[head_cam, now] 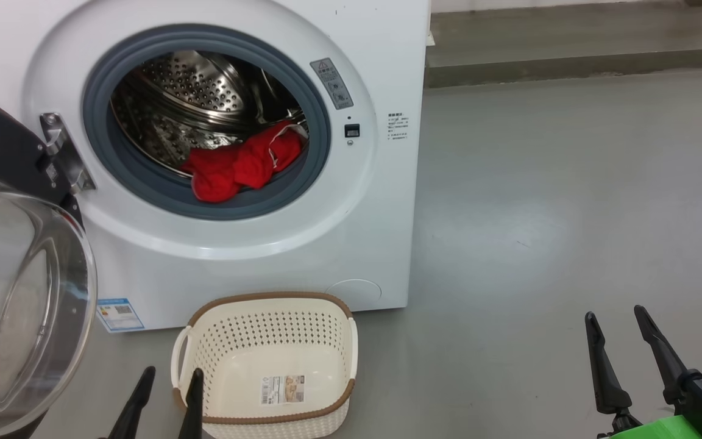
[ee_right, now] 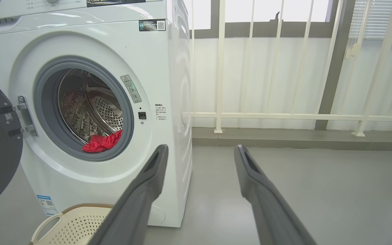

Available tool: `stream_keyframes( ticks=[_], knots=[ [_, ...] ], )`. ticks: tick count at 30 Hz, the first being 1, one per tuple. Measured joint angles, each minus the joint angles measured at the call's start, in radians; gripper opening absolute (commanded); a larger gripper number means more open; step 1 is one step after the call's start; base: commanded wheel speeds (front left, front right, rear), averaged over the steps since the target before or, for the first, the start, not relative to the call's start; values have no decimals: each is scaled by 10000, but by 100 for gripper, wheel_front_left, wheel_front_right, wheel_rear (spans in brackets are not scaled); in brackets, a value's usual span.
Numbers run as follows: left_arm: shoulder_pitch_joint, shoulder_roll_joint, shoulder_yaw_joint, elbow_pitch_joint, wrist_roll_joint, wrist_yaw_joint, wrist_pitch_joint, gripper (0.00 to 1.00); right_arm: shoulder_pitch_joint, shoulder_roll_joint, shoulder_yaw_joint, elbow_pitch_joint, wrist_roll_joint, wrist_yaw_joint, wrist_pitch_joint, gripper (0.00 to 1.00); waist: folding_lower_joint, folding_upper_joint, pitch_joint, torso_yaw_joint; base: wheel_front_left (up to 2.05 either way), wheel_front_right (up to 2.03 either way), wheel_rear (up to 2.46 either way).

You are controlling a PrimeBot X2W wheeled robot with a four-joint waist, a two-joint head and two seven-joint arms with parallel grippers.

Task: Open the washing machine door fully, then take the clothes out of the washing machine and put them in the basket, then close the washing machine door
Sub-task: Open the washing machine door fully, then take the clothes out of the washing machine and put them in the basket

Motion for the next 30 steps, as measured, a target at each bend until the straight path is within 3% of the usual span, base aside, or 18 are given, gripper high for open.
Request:
stream_keyframes(
  ticks=[17, 30],
  knots=[
    [11, 6, 6, 6, 268, 282, 4, 100, 15, 0, 75, -17, -98, 0, 0, 100, 0, 0, -11, 148, 10, -10, 0],
    [38, 52, -19, -221, 236, 372, 67, 100, 187, 2, 251, 44, -94, 0, 0, 100, 0, 0, 62, 163, 152, -152, 0]
  ],
)
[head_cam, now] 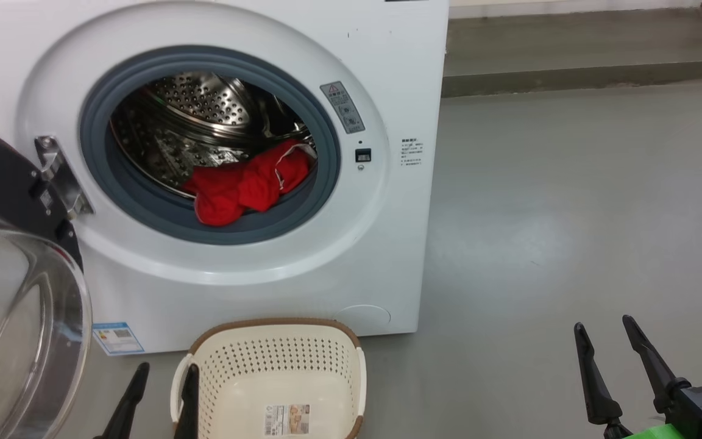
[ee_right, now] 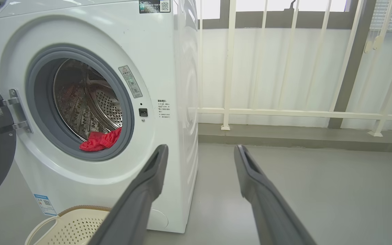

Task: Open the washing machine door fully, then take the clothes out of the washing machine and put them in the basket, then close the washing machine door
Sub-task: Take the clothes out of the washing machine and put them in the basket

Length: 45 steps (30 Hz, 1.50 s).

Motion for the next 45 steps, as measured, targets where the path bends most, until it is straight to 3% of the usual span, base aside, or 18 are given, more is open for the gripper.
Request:
stream_keyframes(
  ticks=[12, 34, 45],
  knots=[
    [3, 33, -13, -165, -13, 94, 42, 100, -8, 0, -2, 46, 0, 0, 0, 100, 0, 0, 87, 72, 118, -118, 0],
    [68, 12, -107, -320, -2, 456, 21, 100, -54, 0, 67, 81, -84, 0, 0, 100, 0, 0, 537, 176, 3, -3, 0],
    [-1248, -23, -221, 232, 4, 644, -10, 100, -633, -65, 428, 46, -211, 0, 0, 100, 0, 0, 1250, 330, 0, 0, 0]
  ],
)
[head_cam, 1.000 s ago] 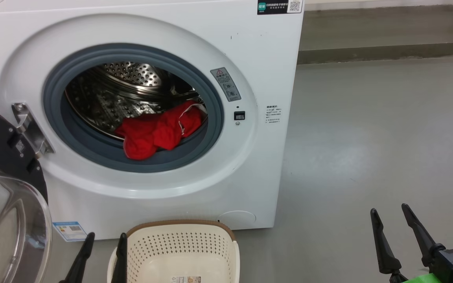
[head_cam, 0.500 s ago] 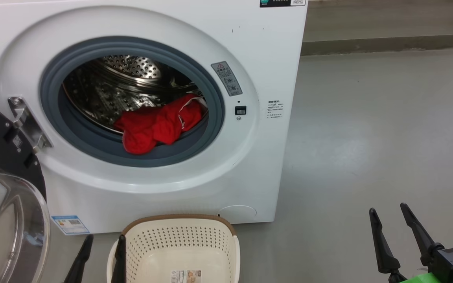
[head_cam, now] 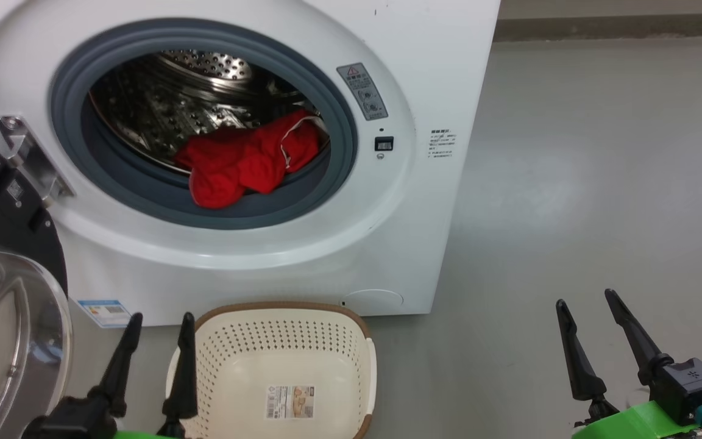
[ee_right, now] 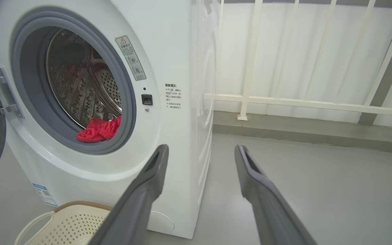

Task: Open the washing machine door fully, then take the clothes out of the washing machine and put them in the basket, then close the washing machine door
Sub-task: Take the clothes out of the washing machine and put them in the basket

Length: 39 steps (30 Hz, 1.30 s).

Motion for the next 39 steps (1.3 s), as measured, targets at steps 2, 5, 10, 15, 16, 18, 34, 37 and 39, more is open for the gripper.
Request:
stream_keyframes(
  ticks=[2, 5, 10, 15, 16, 18, 34, 37, 39],
  knots=[
    [-399, -8, 4, 144, 4, 54, -6, 100, -129, -52, 6, -48, 0, 0, 0, 100, 0, 0, 194, 23, 0, 0, 0],
    [-1006, -40, 2, 449, 46, 115, -25, 100, -344, -171, 23, -96, 0, 0, 0, 100, 0, 0, 500, 60, 0, 0, 0],
    [-2146, -178, -36, 861, 117, 190, -48, 100, -682, -242, 77, -171, 0, 0, 0, 100, 0, 0, 1038, 132, 0, 0, 0],
    [-3471, -278, -67, 1522, 121, 230, -58, 100, -1047, -336, 249, -255, 0, 0, 0, 100, 0, 0, 1635, 199, 0, 0, 0],
    [-3733, -280, -82, 1672, 146, 226, -59, 100, -1135, -339, 251, -282, 0, 0, 0, 100, 0, 0, 1756, 209, 0, 0, 0],
    [-4243, -299, -94, 1927, 192, 215, -61, 100, -1284, -343, 261, -326, 0, 0, 0, 100, 0, 0, 2007, 225, 0, 0, 0],
    [-7978, -353, 21, 3996, 548, -59, -128, 100, -2406, -477, 447, -842, 65, 0, -2, 100, 0, 0, 4085, 157, 0, 0, 0],
    [-8731, -355, 96, 4468, 548, -128, -128, 100, -2602, -479, 512, -890, 79, 0, -2, 100, 0, 0, 4462, 118, 0, 0, 0],
    [-9208, -351, 130, 4742, 617, -224, -128, 100, -2732, -485, 550, -903, 81, 0, -2, 100, 0, 0, 4698, 87, 0, 0, 0]
  ],
)
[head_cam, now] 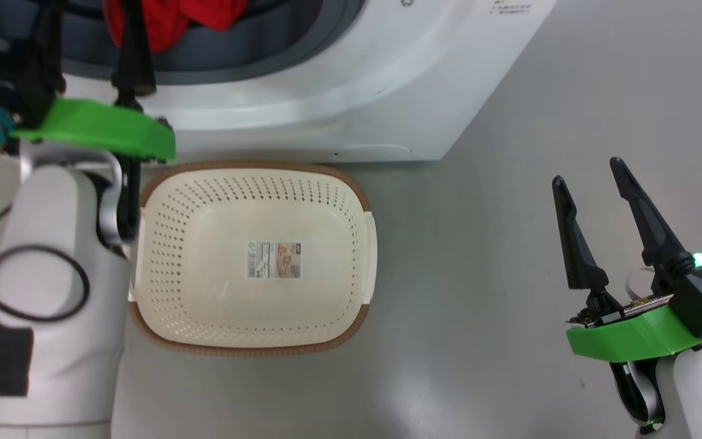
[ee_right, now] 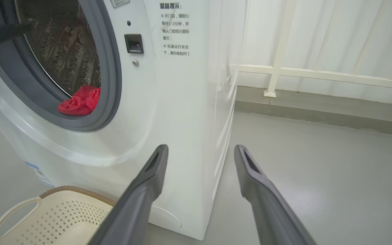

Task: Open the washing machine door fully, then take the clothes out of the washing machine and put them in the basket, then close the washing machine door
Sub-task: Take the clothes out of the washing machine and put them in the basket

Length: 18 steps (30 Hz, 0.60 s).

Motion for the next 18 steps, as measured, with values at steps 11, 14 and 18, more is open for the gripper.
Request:
stream_keyframes(
  ticks=[11, 14, 18],
  knots=[
    [-2021, 104, -29, 2192, 382, 98, 0, 100, -479, -42, 94, 36, 46, 0, 0, 100, 0, 0, 967, -230, 0, 0, 0],
    [-2543, 240, -194, 2918, 752, 270, 0, 100, -630, -58, 343, 98, 236, 0, 0, 100, 0, 0, 1120, -366, 0, 0, 0],
    [-3133, 564, -376, 3962, 1110, 646, 159, 100, -653, -71, 387, 128, 334, 0, 0, 100, 0, 0, 1267, -544, 0, 0, 0]
  ],
)
